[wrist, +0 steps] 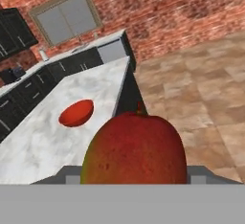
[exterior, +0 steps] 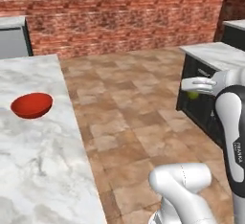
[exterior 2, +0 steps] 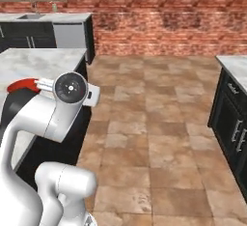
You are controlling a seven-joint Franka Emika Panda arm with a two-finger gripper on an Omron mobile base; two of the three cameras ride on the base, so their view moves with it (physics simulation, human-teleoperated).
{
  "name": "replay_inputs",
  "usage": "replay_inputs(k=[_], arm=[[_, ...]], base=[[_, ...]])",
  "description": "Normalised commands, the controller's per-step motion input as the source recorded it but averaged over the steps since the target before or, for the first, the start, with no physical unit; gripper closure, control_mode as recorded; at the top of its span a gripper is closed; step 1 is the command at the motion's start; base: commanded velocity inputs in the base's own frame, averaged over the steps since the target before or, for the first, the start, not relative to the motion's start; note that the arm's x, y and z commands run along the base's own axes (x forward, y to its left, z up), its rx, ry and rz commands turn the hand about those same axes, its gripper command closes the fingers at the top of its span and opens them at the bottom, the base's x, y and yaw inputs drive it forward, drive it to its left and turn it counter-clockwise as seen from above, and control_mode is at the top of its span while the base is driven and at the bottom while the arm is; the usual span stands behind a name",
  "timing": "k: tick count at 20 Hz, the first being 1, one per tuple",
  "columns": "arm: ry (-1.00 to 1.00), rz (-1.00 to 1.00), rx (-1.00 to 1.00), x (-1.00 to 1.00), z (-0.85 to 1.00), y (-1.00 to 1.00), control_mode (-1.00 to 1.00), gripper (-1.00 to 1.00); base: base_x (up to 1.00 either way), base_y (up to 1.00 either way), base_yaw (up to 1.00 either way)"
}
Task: Retrieve the mango and peach from the fridge and place them into the bowl on the dining table.
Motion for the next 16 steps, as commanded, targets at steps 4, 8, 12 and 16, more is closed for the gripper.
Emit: replay_inputs(k=[4, 8, 12, 16], arm=[[0.0, 0.0, 0.0, 0.0, 0.0, 0.0, 1.0, 1.0], [0.0, 0.0, 0.0, 0.0, 0.0, 0.0, 1.0, 1.0], [0.0, 0.0, 0.0, 0.0, 0.0, 0.0, 1.0, 1.0], [0.0, 0.0, 0.0, 0.0, 0.0, 0.0, 1.0, 1.0]], base=[[1.0, -0.37, 0.5], [0.78, -0.22, 0.54], [0.63, -0.16, 0.58], [0.81, -0.18, 0.55]])
